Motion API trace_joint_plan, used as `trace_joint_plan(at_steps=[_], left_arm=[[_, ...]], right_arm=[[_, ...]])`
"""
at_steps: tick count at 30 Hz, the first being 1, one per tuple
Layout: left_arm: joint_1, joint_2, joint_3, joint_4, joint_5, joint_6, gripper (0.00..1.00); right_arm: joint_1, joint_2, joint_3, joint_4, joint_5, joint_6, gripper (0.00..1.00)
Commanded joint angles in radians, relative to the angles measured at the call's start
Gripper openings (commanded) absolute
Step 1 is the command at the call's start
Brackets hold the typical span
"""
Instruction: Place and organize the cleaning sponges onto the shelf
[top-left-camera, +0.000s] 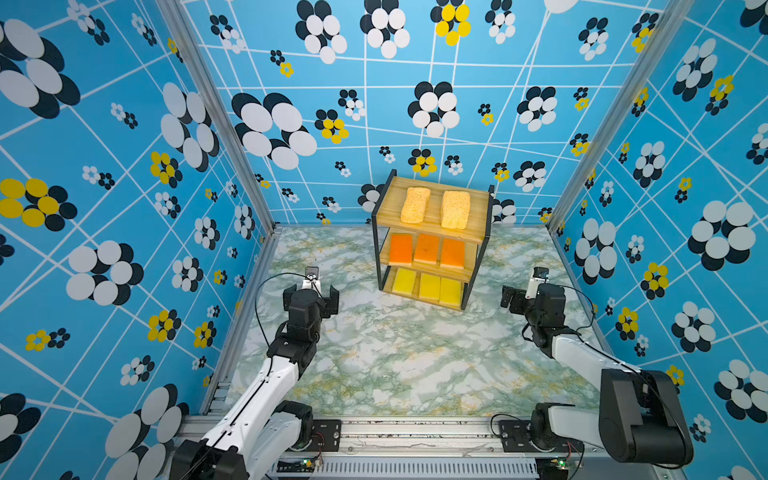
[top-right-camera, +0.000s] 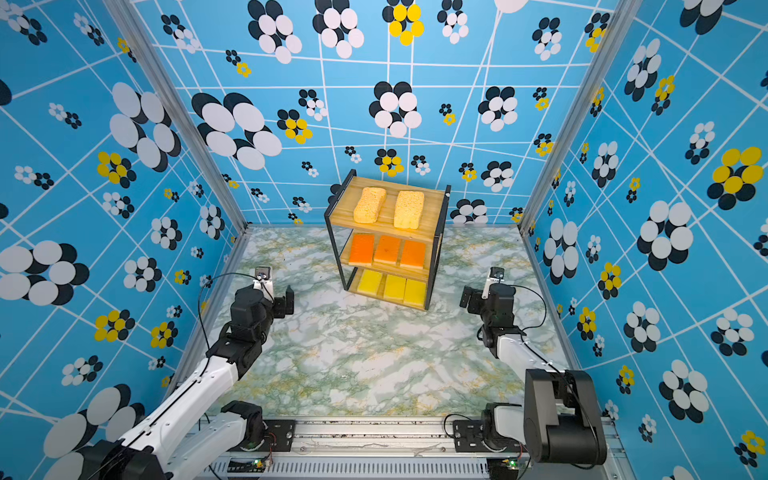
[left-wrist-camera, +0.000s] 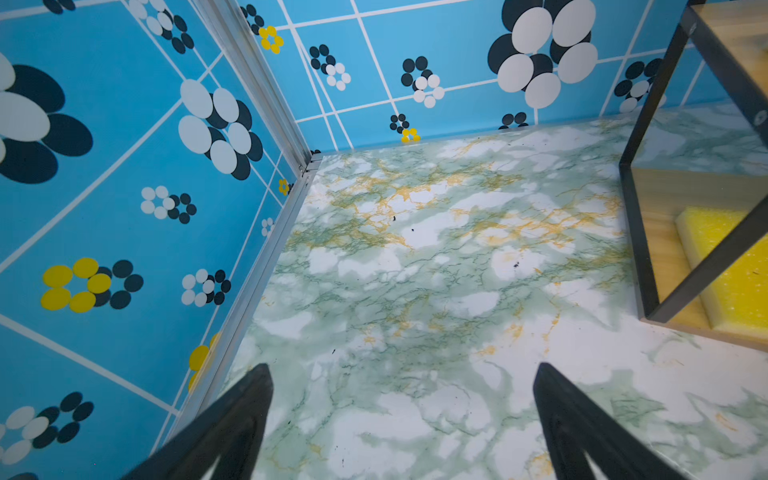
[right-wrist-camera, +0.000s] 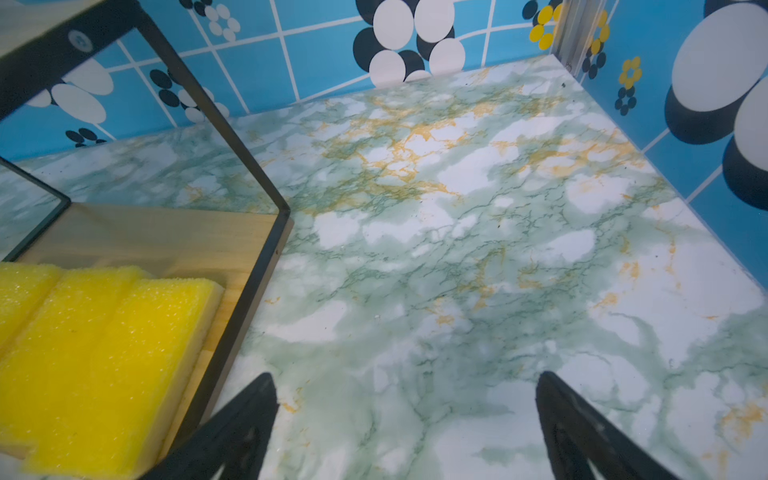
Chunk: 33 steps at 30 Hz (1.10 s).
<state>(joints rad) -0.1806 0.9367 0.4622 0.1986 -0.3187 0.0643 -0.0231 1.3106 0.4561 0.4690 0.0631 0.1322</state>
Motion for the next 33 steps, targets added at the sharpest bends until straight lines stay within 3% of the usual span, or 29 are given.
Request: trace_joint_plan(at_steps=[1,9,15,24,30,32,33], left_arm=[[0.064,0.022,-0.05,0.168,0.101,-0.029,0.99],[0.109,0.154,-0.151,0.406,0.213,-0.018,0.99],[0.124,0.283,-0.155,0.517,0.227,-0.003,0.99],[0.127,0.397,-0.16,0.662,0.274,-0.031,0.99],[0.137,0.633,-0.166,0.922,0.324,-0.026,0.99],[0.139,0.587,-0.138,0.786,0.325,-0.042,0.99],[0.139,0.604,-0.131,0.805,0.336,-0.035,0.99]], right_arm=[[-0.008,0.056,-0.035,0.202,0.062,-0.022,0.99],[-0.009,0.118,-0.083,0.343,0.108,-0.034,0.99],[-0.007,0.245,-0.165,0.631,0.116,-0.03,0.99],[-0.003,0.231,-0.141,0.562,0.106,-0.04,0.99],[0.006,0.231,-0.117,0.517,0.108,-0.05,0.99],[0.01,0.231,-0.114,0.509,0.118,-0.052,0.99],[0.012,0.231,-0.112,0.508,0.122,-0.054,0.99]])
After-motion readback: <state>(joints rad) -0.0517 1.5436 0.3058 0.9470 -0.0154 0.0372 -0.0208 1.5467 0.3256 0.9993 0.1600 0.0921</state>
